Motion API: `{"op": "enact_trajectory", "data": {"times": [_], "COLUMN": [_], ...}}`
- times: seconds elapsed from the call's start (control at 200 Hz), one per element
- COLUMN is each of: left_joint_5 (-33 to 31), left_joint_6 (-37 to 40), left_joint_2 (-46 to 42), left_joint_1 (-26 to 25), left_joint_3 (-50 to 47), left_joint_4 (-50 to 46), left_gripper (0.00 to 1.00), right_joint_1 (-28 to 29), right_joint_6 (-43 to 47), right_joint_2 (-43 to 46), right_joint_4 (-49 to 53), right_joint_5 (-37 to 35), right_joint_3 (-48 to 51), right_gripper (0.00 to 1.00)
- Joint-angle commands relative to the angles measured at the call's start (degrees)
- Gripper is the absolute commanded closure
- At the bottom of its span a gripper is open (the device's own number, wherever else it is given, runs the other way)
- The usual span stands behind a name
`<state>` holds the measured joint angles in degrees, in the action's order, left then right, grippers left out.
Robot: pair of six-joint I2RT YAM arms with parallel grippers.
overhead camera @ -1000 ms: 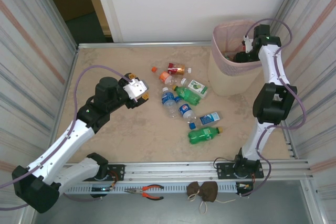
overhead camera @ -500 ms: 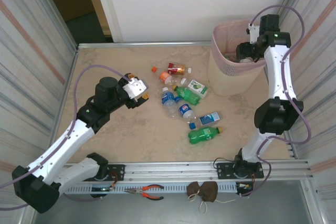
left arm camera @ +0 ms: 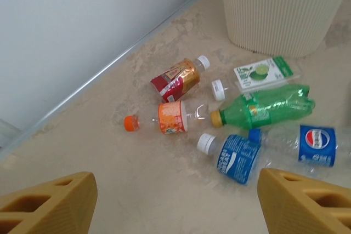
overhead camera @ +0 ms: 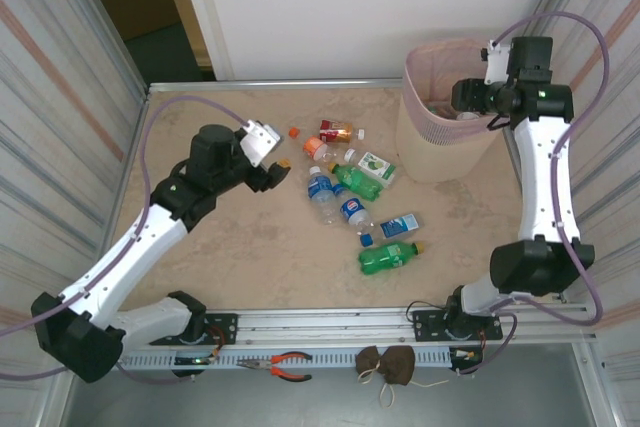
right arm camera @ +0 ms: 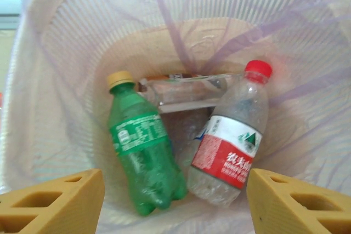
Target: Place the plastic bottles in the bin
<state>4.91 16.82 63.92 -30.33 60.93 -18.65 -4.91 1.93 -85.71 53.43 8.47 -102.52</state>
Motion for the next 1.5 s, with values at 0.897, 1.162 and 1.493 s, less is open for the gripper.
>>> {"op": "enact_trajectory", "data": {"times": [0.897,1.162,1.493], "left_joint_5": [13.6,16.6,20.2], "left_joint_6": [-60.5,-63.2,-65.2], "left_joint_2": [30.0,35.5,40.0], "left_joint_1": [-3.9,-5.0,-5.7], "left_joint_3": [2.2,1.1,-0.1], "left_joint_4": [0.5,4.0,9.6], "left_gripper": [0.17,0.18,0.19], "right_joint_1": [2.3,3.0,3.5], "right_joint_6": [-6.1,-6.1,-5.6], "right_joint_2": [17.0,16.8,16.9], "right_joint_4": [-8.6,-9.0,-8.5], "right_joint_5": [6.1,6.1,6.0], "right_joint_3": [18.4,18.5,18.3], "right_gripper": [0.33,0.33,0.33]}}
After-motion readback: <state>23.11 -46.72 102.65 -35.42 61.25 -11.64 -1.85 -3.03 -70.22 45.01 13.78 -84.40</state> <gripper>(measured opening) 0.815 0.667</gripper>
